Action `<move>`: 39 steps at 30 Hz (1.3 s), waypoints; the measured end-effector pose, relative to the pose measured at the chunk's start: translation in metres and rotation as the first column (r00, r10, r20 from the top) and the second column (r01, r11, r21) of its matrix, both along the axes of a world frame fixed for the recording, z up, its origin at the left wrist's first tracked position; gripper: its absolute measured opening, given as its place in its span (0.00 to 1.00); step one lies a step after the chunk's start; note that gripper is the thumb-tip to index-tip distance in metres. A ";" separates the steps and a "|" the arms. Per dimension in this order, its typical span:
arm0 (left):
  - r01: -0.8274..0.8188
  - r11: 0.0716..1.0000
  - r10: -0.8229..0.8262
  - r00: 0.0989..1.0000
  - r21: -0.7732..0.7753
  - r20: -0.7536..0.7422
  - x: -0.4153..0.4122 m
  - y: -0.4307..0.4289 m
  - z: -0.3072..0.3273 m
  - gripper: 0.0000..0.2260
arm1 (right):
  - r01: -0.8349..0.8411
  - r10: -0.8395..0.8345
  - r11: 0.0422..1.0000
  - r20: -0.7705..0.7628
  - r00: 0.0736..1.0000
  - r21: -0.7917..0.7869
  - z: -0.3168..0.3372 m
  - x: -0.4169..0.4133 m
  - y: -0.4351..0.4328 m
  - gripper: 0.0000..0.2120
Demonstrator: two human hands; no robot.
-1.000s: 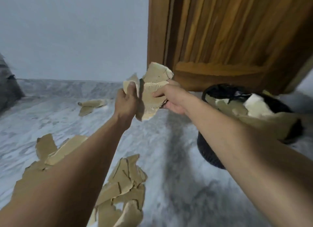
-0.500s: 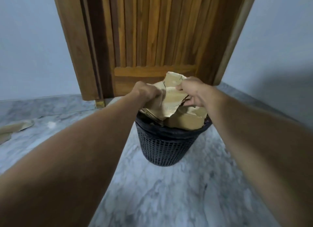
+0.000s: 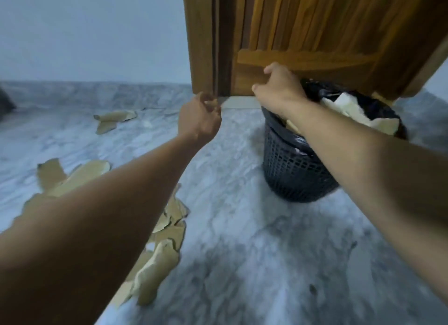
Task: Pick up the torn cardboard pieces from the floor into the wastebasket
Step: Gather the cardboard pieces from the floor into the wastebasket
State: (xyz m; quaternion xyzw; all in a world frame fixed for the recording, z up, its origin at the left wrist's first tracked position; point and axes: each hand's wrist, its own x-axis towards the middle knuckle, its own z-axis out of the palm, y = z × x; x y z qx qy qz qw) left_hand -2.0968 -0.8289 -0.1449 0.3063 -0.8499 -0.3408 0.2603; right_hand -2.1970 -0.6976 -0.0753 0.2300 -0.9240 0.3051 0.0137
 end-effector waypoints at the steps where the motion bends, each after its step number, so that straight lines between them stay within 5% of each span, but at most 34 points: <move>1: -0.021 1.000 0.020 0.999 0.017 0.040 0.021 -0.016 -0.020 0.16 | -0.043 0.043 0.999 -0.045 0.998 -0.006 -0.012 0.014 -0.014 0.23; 5: -0.167 0.986 0.161 0.951 -0.001 0.265 0.121 -0.062 -0.108 0.26 | -0.307 0.312 0.949 -0.081 0.947 0.076 -0.079 0.070 -0.060 0.25; 8: -0.249 0.967 0.247 0.861 -0.055 0.445 0.199 -0.061 -0.161 0.40 | -0.486 0.450 0.840 0.190 0.873 0.241 -0.139 0.103 -0.082 0.36; 11: -0.106 0.994 0.097 0.807 -0.018 0.583 0.264 -0.039 -0.198 0.52 | -0.596 0.428 0.743 0.468 0.773 0.306 -0.204 0.134 -0.087 0.50; 13: 0.021 0.998 0.026 0.730 -0.060 0.683 0.294 -0.025 -0.220 0.57 | -0.641 0.460 0.682 0.475 0.751 0.353 -0.244 0.158 -0.082 0.54; 16: -0.010 0.993 0.084 0.745 -0.115 0.662 0.312 -0.032 -0.238 0.55 | -0.635 0.536 0.622 0.342 0.771 0.457 -0.283 0.188 -0.079 0.47; 21: -0.085 0.983 0.165 0.786 -0.160 0.596 0.309 -0.056 -0.242 0.48 | -0.520 0.520 0.761 0.113 0.847 0.389 -0.299 0.209 -0.114 0.37; 29: -0.122 0.978 0.194 0.821 -0.166 0.538 0.310 -0.062 -0.242 0.34 | -0.530 0.510 0.832 0.150 0.847 0.164 -0.291 0.213 -0.154 0.35; 34: -0.072 0.981 0.170 0.775 -0.182 0.609 0.307 -0.078 -0.245 0.33 | -0.550 0.468 0.773 0.302 0.831 0.316 -0.290 0.224 -0.177 0.46; 39: -0.224 0.957 0.290 0.788 -0.186 0.542 0.304 -0.080 -0.244 0.31 | -0.562 0.539 0.804 0.160 0.827 0.194 -0.287 0.258 -0.191 0.42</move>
